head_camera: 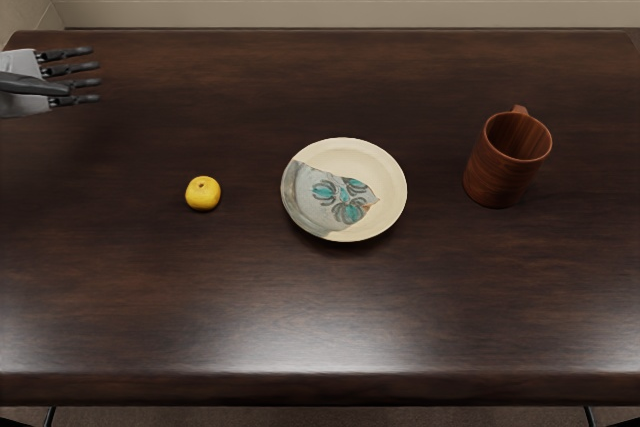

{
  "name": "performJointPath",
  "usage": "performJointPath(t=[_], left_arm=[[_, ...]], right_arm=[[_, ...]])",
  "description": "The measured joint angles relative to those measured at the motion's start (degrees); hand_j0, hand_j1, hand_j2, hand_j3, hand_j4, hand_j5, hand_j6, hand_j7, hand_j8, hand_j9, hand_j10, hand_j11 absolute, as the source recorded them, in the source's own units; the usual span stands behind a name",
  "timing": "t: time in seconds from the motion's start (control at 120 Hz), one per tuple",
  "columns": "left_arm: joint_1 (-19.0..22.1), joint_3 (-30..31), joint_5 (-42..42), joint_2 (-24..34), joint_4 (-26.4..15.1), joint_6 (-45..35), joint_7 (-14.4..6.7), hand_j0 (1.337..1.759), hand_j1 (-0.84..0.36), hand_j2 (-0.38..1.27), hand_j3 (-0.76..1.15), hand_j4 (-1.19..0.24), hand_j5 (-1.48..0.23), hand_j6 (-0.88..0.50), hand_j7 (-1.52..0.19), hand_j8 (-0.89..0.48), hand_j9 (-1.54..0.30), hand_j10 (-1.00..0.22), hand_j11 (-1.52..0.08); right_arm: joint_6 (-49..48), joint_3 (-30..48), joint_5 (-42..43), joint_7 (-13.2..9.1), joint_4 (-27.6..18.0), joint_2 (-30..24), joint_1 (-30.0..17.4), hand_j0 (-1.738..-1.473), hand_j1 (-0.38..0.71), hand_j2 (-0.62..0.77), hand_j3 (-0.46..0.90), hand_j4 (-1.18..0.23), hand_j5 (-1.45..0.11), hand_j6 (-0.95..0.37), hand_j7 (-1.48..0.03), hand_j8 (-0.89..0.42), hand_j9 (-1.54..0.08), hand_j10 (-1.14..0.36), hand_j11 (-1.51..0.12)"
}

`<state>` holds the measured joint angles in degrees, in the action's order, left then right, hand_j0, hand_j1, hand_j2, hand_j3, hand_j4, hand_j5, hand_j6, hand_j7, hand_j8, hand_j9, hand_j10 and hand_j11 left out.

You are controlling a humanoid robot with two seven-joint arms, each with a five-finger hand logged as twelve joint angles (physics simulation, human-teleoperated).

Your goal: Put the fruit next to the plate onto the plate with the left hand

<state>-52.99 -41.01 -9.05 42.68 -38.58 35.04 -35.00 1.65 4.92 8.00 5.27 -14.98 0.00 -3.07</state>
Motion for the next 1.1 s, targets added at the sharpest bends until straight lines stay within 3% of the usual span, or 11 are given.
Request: performJointPath(t=[0.292,0.442,0.542,0.675,0.825,0.9,0.983,1.1], left_arm=[[0.2,0.3,0.3,-0.1,-0.1,0.0,0.0,1.658,0.34,0.0,0.0,-0.01,-0.01,0.0,-0.01,0.0,-0.01,-0.01,-0.01],[-2.2,5.6,0.9,0.1,-1.6,0.0,0.0,1.658,0.34,0.0,0.0,-0.01,-0.01,0.0,-0.01,0.0,-0.01,-0.01,-0.01],[-5.5,8.3,5.6,-0.6,-7.7,0.0,0.0,1.658,0.34,0.0,0.0,-0.01,-0.01,-0.01,-0.01,-0.01,-0.01,-0.01,-0.01],[-8.3,9.5,18.3,-1.3,-15.8,0.0,0.0,1.658,0.33,0.0,0.0,-0.01,-0.02,-0.01,-0.02,-0.01,-0.02,-0.01,-0.02],[-8.2,9.8,35.7,-1.2,-33.4,0.0,0.0,1.658,0.33,0.0,0.0,-0.02,-0.02,-0.02,-0.02,-0.02,-0.02,-0.02,-0.02],[-8.3,9.9,44.6,-3.3,-39.8,-2.2,0.0,1.658,0.33,0.0,0.0,-0.02,-0.02,-0.02,-0.02,-0.02,-0.02,-0.02,-0.02],[-8.0,10.0,51.9,-6.7,-43.5,-9.0,0.0,1.658,0.33,0.0,0.0,-0.02,-0.02,-0.02,-0.02,-0.02,-0.02,-0.02,-0.02],[-7.7,10.1,58.9,-8.4,-45.5,-17.0,0.0,1.658,0.33,0.0,0.0,-0.02,-0.02,-0.02,-0.02,-0.02,-0.02,-0.02,-0.02]], right_arm=[[0.0,0.1,0.0,0.0,0.0,0.0,0.0,-1.658,-0.33,0.0,0.0,-0.01,-0.02,-0.01,-0.02,-0.01,-0.02,-0.01,-0.02],[0.0,0.0,0.0,0.0,0.0,0.0,0.0,-1.658,-0.33,0.0,0.0,-0.01,-0.02,-0.01,-0.02,-0.01,-0.02,-0.01,-0.02],[0.0,0.0,0.0,0.0,0.0,0.0,0.0,-1.658,-0.33,0.0,0.0,-0.01,-0.02,-0.01,-0.02,-0.01,-0.02,-0.01,-0.02],[0.0,0.0,0.0,0.0,0.0,0.0,0.0,-1.658,-0.33,0.0,0.0,-0.01,-0.02,-0.01,-0.02,-0.01,-0.02,-0.01,-0.02],[0.0,0.0,0.0,0.0,0.0,0.0,0.0,-1.658,-0.33,0.0,0.0,-0.01,-0.02,-0.01,-0.02,-0.01,-0.02,-0.01,-0.02],[-0.1,0.0,0.0,0.0,0.0,0.0,0.0,-1.658,-0.33,0.0,0.0,-0.01,-0.02,-0.01,-0.02,-0.01,-0.02,-0.01,-0.02],[-0.1,0.0,0.0,0.0,0.0,0.0,0.0,-1.658,-0.33,0.0,0.0,-0.01,-0.02,-0.01,-0.02,-0.01,-0.02,-0.01,-0.02],[-0.1,0.0,0.0,0.0,0.0,0.0,0.0,-1.658,-0.33,0.0,0.0,-0.01,-0.02,-0.01,-0.02,-0.01,-0.02,-0.01,-0.02]])
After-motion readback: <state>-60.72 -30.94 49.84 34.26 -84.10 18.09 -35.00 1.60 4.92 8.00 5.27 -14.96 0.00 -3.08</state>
